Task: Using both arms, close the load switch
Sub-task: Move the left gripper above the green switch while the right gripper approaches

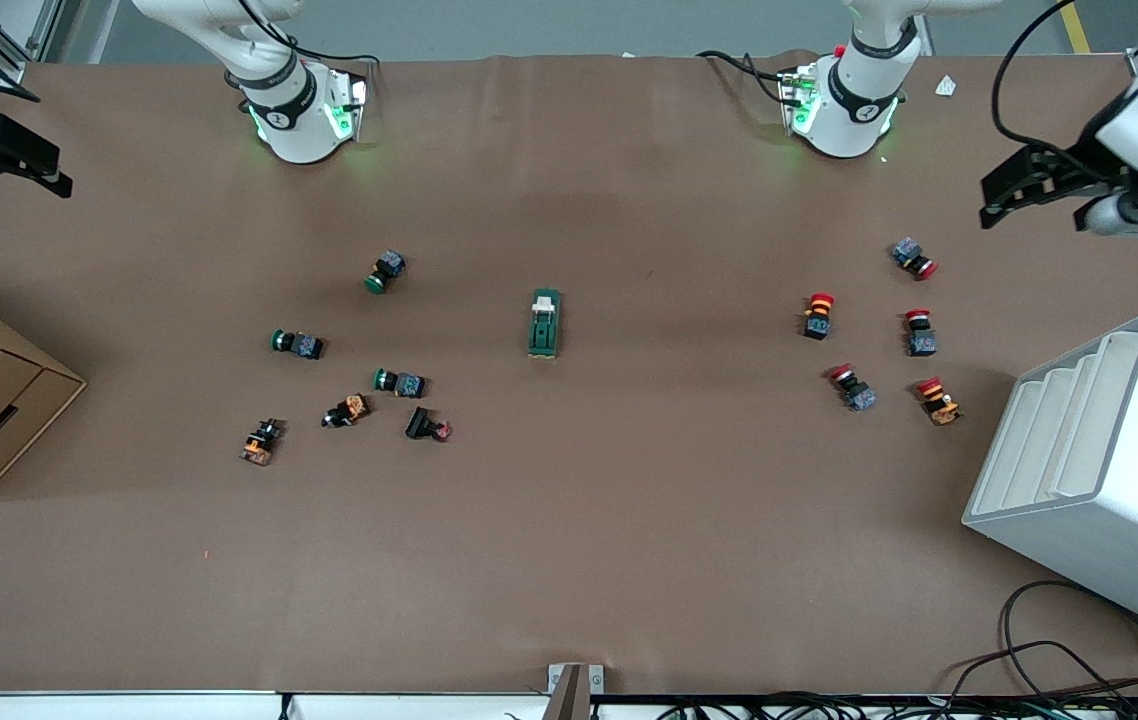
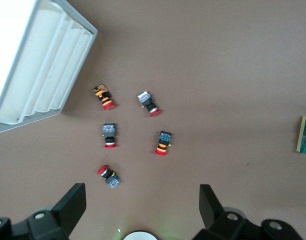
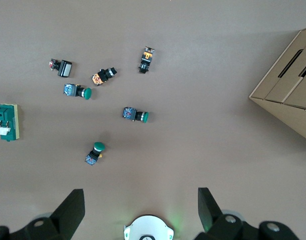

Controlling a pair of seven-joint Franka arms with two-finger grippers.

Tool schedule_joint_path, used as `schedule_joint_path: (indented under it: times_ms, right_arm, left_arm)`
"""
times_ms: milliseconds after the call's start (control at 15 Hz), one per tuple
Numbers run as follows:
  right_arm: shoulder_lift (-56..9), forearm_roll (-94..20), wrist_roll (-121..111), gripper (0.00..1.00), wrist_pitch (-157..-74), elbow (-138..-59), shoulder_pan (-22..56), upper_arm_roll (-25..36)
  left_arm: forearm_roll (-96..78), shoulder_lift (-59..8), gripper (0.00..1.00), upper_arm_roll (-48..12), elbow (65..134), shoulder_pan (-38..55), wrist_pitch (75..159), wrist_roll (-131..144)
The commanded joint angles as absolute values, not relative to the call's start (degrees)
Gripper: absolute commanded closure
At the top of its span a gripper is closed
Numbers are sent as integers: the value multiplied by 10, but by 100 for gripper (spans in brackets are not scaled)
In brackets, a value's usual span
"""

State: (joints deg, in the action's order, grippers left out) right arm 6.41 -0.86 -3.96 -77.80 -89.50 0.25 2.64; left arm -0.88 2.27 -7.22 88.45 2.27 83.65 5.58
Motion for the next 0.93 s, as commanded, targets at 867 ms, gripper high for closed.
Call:
schedule_joint_path:
  times_ms: [867]
  right_arm:
    - [69, -11, -40, 0, -781, -888, 1, 27]
  left_arm:
    - [57, -111, 0, -293, 977, 187, 1043, 380]
